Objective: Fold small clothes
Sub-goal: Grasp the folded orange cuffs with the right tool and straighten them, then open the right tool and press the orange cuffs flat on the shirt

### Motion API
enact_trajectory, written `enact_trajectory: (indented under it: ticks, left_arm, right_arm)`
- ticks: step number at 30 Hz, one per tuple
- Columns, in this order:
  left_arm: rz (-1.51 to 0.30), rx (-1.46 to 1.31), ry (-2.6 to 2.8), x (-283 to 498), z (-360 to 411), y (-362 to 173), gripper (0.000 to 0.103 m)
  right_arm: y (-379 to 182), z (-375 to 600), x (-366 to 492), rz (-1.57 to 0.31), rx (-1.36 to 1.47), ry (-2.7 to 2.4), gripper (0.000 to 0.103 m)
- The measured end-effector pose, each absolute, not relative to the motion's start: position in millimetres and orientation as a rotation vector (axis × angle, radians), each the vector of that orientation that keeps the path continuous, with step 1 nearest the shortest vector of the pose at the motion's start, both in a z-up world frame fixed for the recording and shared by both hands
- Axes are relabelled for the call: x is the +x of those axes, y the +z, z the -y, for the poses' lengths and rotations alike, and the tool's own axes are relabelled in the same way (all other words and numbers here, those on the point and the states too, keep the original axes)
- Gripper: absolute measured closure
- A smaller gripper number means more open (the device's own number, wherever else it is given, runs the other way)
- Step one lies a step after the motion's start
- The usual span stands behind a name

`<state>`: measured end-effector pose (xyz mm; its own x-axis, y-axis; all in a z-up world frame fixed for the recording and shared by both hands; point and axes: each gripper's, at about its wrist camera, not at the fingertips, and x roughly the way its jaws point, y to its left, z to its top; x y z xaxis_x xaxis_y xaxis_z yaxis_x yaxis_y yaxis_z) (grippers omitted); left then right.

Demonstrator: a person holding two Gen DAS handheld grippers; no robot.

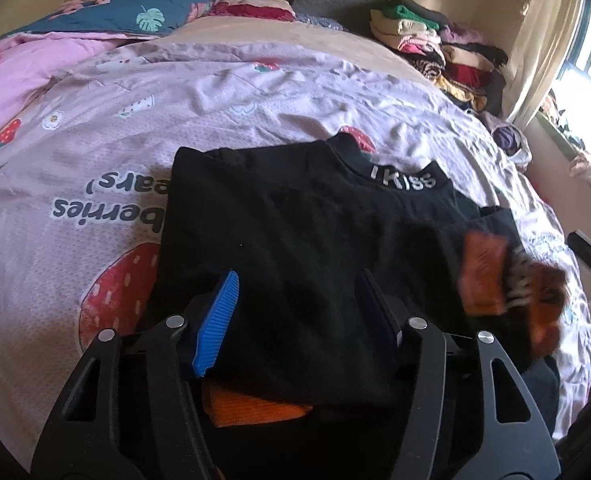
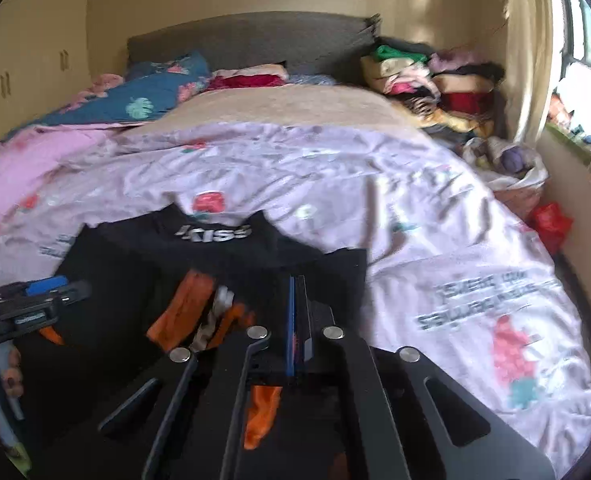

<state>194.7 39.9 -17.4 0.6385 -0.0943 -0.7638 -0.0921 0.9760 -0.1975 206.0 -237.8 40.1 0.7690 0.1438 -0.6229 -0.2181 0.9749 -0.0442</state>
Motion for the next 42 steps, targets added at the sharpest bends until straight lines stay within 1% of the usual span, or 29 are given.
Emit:
enact_trajectory:
  ticks: [5, 10, 13, 15, 23, 25, 27, 31, 33, 35, 38, 42]
  left_arm:
    - [-0.886, -0.228, -0.002, 194, -40, -21, 0.051]
    - [-0.885, -0.218, -0.033, 188, -34, -17, 0.051]
    - [-0.898, -0.19, -0.044, 186, -28, -19, 0.054]
    - [-0.912, -0.179, -0.04, 185, -28, -22, 0.055]
    - [-0.931, -0.24, -0.053, 182, -40, -32, 0.057]
    - [-0.937, -0.249, -0.055, 181, -41, -34, 0.057]
    - [-0.939, -0.284, -0.05, 180, -43, -35, 0.057]
    - [-0.962, -0.258, -0.049, 175, -41, -35, 0.057]
    - [-0.982, -0.282, -0.064, 176, -46, -34, 0.057]
    - [-1.007, -0.336, -0.085, 179, -55, -34, 0.058]
    - [-1.036, -0.363, -0.088, 182, -60, -34, 0.062]
    - [-1.047, -0.266, -0.06, 183, -45, -34, 0.062]
  right_arm:
    - [38, 249, 210, -0.688, -0.088, 0.176, 0.103]
    - [32, 243, 212, -0.745, -0.027, 0.28, 0.102]
    - [29, 228, 208, -0.756, -0.063, 0.324, 0.096]
    - [26, 218, 205, -0.772, -0.075, 0.36, 0.082]
    - [16, 187, 193, -0.797, -0.144, 0.439, 0.08]
    - [13, 179, 188, -0.804, -0.16, 0.463, 0.077]
    - [9, 173, 184, -0.814, -0.166, 0.492, 0.068]
    - [1, 168, 178, -0.834, -0.187, 0.517, 0.066]
    - [-5, 167, 177, -0.846, -0.198, 0.512, 0.061]
    - [-14, 168, 180, -0.869, -0.187, 0.511, 0.059]
    - [-35, 168, 191, -0.935, -0.201, 0.475, 0.057]
    - [-40, 168, 193, -0.949, -0.2, 0.471, 0.057]
